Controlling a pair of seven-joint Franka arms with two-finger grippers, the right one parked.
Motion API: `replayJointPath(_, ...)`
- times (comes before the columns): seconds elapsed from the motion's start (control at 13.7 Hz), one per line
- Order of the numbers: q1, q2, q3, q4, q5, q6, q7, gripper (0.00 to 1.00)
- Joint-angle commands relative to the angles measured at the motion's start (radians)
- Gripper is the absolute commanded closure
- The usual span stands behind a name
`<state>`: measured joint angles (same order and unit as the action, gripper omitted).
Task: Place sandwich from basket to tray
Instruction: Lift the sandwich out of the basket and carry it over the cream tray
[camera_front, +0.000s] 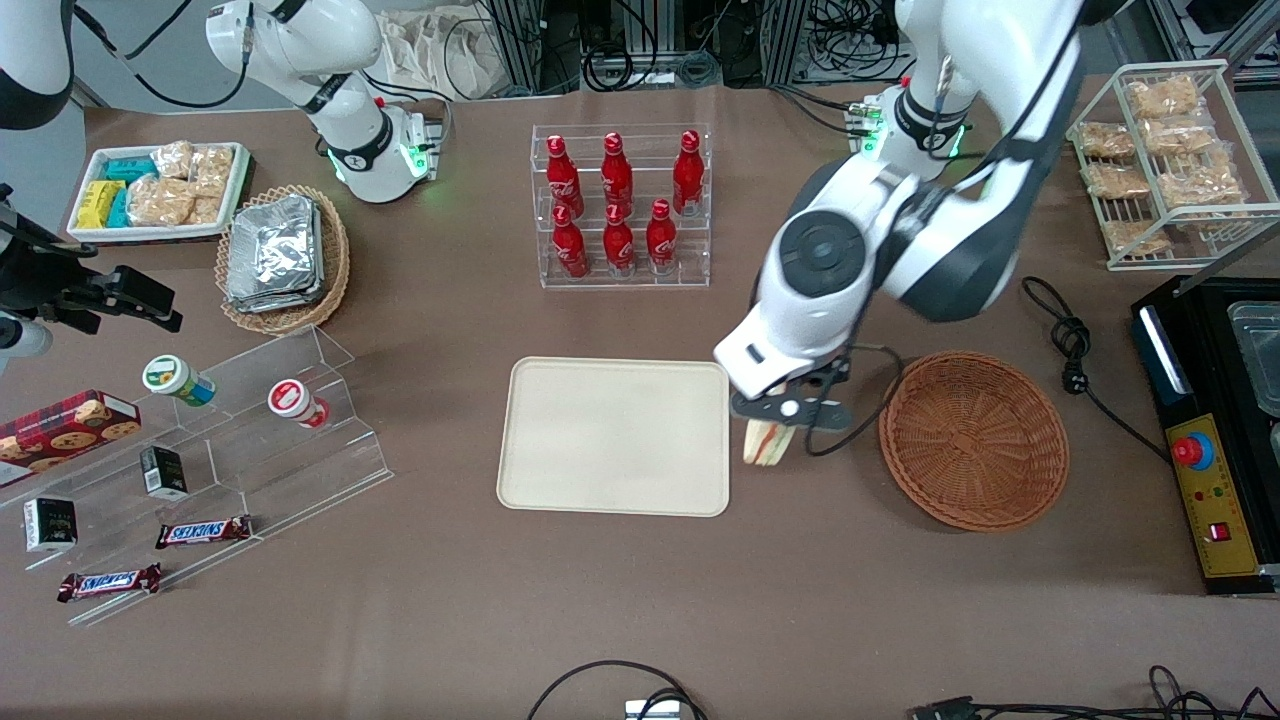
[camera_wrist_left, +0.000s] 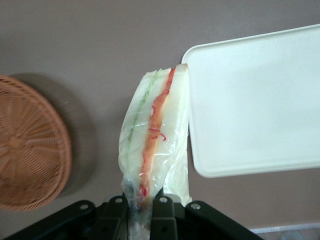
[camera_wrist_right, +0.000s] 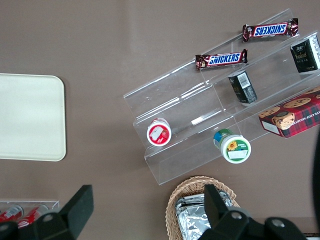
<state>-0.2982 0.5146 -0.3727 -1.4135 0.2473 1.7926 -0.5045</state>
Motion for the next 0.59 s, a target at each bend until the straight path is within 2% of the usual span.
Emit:
replayJointPath(0.0, -0.048, 0.109, 0.003, 0.047, 0.044, 0.060, -0.086, 0.92)
replayJointPath(0.29, -0.108, 0.215, 0.003, 0.053, 0.147, 0.149, -0.201, 0.92)
replayJointPath(0.51, -0.117, 0.260, 0.005, 0.054, 0.165, 0.177, -0.244, 0.92)
